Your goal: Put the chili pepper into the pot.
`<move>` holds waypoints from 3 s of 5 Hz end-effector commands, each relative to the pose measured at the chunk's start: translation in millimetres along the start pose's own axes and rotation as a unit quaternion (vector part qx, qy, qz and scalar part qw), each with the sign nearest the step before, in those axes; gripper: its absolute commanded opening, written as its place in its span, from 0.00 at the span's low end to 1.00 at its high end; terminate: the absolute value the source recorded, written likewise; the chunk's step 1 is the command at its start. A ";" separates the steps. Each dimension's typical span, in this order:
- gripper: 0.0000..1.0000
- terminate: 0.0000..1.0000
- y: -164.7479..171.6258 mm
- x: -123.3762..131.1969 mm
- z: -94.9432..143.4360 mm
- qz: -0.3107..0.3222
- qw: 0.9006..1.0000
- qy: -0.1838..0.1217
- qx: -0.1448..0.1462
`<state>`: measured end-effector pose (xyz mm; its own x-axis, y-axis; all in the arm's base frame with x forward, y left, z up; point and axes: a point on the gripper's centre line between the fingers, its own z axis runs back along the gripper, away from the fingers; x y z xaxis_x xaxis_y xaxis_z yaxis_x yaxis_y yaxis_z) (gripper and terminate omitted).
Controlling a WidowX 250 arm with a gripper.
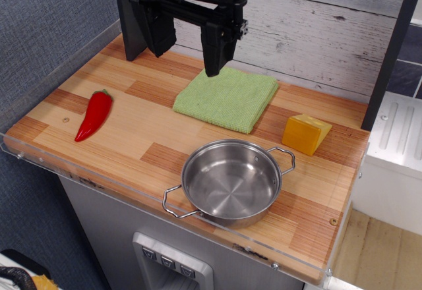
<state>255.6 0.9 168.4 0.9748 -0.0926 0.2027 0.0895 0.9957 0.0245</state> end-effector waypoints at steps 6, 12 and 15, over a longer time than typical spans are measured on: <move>1.00 0.00 118.4 -20.2 -77.5 0.166 0.980 0.097 0.057; 1.00 0.00 185.3 -20.4 -136.6 0.227 0.972 0.038 0.040; 0.00 0.00 185.5 -25.1 -154.3 0.232 0.970 0.063 0.037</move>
<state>280.8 187.2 9.3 0.9251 0.3747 0.0610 -0.3767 0.9260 0.0236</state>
